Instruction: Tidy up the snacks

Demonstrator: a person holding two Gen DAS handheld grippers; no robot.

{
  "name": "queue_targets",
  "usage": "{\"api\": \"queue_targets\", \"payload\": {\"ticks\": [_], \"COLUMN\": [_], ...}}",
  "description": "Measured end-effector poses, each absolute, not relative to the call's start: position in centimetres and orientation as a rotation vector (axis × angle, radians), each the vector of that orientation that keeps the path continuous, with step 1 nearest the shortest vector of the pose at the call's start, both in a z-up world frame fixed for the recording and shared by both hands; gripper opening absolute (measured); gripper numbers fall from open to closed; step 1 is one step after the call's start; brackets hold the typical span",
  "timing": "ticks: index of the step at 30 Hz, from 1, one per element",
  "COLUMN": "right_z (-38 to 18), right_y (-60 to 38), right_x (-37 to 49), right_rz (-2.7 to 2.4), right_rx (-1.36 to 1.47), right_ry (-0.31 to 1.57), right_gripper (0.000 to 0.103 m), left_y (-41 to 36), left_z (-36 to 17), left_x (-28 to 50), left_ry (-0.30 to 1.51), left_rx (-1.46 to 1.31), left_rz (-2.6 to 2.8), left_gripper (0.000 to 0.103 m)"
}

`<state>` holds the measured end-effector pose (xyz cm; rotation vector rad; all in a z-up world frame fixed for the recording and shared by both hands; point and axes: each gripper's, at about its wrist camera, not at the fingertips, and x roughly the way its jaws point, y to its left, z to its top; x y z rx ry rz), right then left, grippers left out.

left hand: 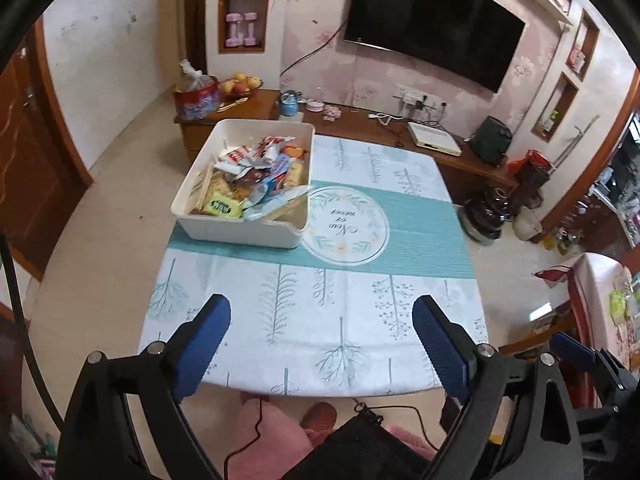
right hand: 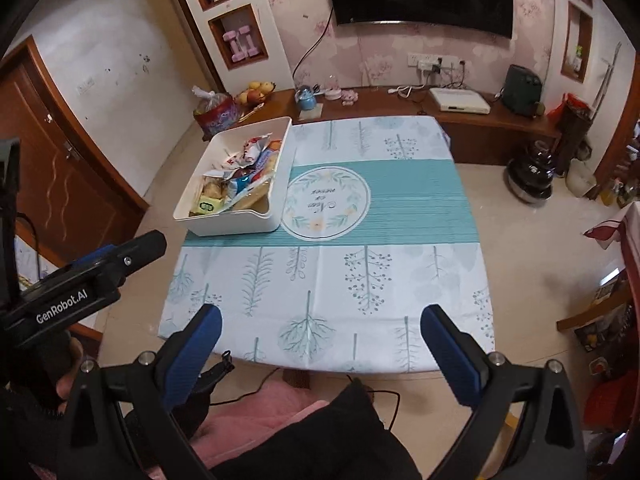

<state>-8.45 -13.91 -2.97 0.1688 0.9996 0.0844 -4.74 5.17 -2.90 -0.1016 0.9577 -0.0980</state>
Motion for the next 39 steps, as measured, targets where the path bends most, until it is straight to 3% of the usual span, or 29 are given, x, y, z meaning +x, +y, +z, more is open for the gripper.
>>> {"api": "queue_targets", "payload": {"ticks": [5,39], "right_z": [-3.0,-3.1], "right_y": [-14.4,-14.9], "right_x": [-8.6,-5.9], "right_rz": [0.101,0.144], "right_rx": [0.168,0.159], "right_ry": [0.986,0.944], "right_gripper": [0.1,0.103], "left_y": [4.9,2.3], "left_z": [-1.9,0.1], "left_x": [-5.5,-4.0], "left_ry": [0.913,0.828], "left_rx": [-0.082,0.059], "left_rz": [-0.043,0.029], "left_gripper": [0.103,0.103]}}
